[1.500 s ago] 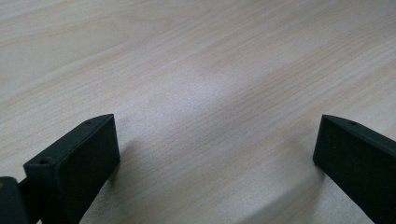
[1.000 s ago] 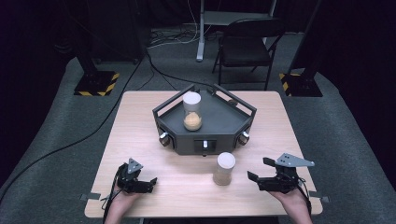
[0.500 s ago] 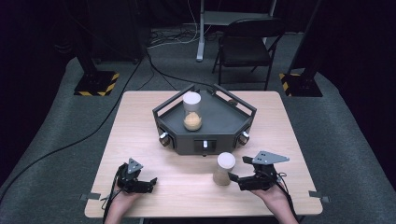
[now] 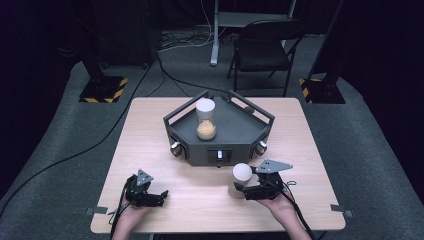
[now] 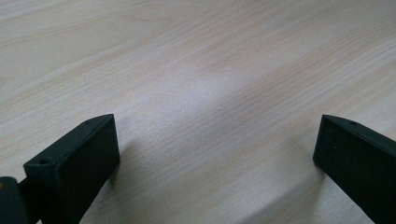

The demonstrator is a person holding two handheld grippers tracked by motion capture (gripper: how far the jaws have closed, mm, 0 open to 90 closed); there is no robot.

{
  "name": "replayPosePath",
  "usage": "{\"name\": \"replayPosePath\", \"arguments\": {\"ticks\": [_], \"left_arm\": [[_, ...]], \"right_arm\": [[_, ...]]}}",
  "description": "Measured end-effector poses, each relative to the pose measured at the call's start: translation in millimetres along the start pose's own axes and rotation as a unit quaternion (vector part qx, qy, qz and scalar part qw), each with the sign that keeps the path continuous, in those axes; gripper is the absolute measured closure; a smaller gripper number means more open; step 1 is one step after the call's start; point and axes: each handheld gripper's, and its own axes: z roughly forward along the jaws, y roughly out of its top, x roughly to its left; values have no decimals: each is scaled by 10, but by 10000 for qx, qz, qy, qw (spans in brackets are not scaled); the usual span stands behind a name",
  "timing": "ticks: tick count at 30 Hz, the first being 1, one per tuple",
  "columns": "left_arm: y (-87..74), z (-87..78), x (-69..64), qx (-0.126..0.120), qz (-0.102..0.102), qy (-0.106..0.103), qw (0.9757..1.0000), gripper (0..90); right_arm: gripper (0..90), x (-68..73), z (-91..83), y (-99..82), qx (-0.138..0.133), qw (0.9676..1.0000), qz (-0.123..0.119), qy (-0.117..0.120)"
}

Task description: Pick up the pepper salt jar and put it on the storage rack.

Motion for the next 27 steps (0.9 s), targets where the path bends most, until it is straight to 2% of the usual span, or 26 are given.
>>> {"name": "replayPosePath", "arguments": {"ticks": [2, 4, 6, 7, 15, 27], "left_arm": [[0, 0, 0, 1, 2, 1, 10000, 1], [1, 0, 2, 1, 3, -4, 10000, 1], [2, 1, 6, 3, 11, -9, 10000, 1], [3, 1, 6, 2, 12, -9, 10000, 1], [3, 1, 6, 3, 12, -10, 10000, 1], [6, 0, 8, 11, 23, -11, 10000, 1]], "right_arm": [[222, 4, 47, 19, 67, 10000, 3, -10], [294, 24, 60, 9, -1, 10000, -71, -38], [324, 40, 54, 28, -8, 9999, -162, -40], [327, 77, 49, 57, 33, 9996, -259, -106], [330, 93, 11, 184, 280, 9993, -208, -157], [329, 52, -252, 287, 133, 9997, -114, -171]]}}
